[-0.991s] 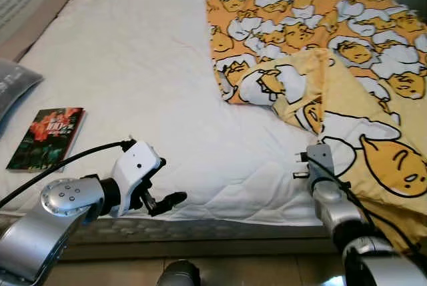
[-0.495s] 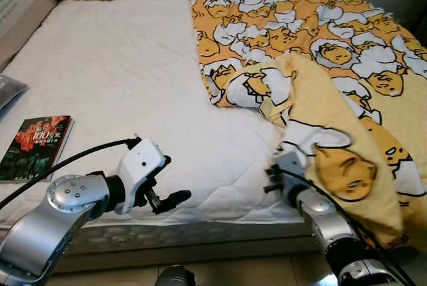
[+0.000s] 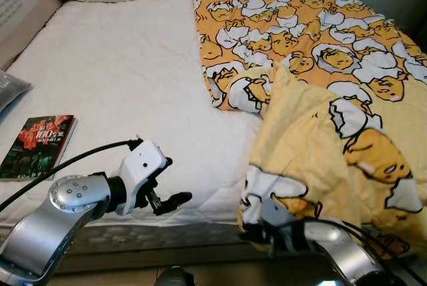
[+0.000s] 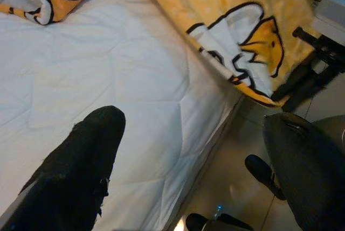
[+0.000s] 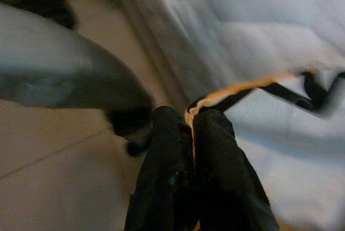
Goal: Clean up the room
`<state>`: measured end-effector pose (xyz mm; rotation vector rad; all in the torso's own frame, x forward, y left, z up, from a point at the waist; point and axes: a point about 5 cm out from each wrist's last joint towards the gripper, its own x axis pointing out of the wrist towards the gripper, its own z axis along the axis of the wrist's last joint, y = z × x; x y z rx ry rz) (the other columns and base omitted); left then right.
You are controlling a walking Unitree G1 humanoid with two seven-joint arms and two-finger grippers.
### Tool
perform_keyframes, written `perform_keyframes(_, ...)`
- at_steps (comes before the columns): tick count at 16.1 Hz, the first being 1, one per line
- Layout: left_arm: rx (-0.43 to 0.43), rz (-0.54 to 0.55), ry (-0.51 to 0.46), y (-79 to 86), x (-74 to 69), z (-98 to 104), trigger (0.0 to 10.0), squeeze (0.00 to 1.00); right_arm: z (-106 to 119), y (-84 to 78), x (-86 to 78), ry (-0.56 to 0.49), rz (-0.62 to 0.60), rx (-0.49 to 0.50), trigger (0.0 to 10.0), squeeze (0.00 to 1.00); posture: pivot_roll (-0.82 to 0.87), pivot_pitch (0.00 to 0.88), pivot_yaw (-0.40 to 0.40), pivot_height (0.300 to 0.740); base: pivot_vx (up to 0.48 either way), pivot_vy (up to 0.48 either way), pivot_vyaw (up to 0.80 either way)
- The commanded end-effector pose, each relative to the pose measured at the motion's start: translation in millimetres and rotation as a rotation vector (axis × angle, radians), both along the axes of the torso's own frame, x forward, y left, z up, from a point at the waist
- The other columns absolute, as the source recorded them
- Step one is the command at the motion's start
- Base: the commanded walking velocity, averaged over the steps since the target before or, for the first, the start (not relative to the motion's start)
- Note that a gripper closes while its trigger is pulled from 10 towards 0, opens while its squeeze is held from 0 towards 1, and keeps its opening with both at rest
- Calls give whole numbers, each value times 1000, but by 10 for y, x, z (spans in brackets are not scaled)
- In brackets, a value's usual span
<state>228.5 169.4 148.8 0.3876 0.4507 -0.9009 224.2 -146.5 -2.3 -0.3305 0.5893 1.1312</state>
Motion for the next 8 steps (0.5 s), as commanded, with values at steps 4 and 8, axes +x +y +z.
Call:
perform_keyframes(4,10,-19,1,-18,-32,-8,10000,0,253,76,213,-92,-120,141,10000,1000,235,26,30,740,0,0,0)
perform_keyframes(8,11,-21,-2,-15,-22,8,10000,0,294,151,292,-89,-173,205,10000,1000,244,19,29,740,0,0,0)
